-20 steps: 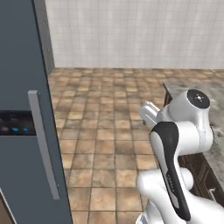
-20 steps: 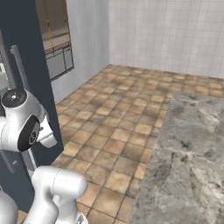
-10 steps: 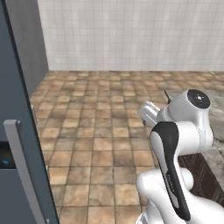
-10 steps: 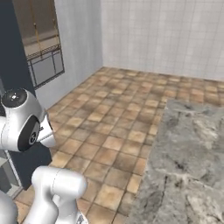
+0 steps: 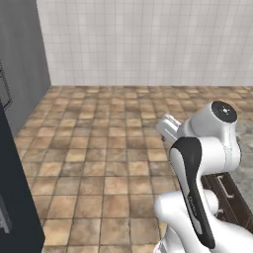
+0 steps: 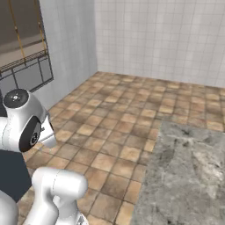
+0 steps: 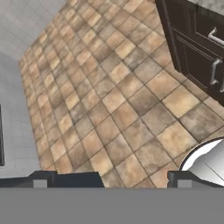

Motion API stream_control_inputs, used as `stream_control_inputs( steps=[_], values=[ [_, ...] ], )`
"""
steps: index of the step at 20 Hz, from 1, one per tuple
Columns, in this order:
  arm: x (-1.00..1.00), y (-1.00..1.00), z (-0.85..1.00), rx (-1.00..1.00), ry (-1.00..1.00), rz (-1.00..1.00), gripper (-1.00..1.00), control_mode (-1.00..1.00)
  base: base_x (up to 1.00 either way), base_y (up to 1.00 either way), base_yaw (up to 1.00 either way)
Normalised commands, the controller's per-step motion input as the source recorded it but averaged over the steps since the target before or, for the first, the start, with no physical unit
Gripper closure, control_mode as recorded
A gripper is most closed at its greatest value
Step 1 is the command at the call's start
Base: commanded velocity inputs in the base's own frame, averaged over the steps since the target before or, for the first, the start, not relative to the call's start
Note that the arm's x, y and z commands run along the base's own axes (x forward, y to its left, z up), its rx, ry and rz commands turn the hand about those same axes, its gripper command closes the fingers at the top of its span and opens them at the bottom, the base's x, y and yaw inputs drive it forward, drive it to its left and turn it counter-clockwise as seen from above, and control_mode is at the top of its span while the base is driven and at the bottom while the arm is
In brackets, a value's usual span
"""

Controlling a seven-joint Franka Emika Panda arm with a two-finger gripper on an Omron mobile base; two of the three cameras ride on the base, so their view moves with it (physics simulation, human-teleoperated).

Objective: Take the corn, cucumber, and mango from the freezer and place them in the bowl on the counter.

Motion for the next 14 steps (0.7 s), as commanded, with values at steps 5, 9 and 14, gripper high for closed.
stream_control_inputs(
  steps=[5, 9, 14],
  values=[
    [0.0, 0.0, 0.0, 0.0, 0.0, 0.0, -1.0, 1.0, 0.43, 0.08, 0.6],
    [0.0, 0.0, 0.0, 0.0, 0.0, 0.0, -1.0, 1.0, 0.0, 0.18, 0.93],
    [0.0, 0.0, 0.0, 0.0, 0.0, 0.0, -1.0, 1.0, 0.0, 0.06, 0.9]
  ],
)
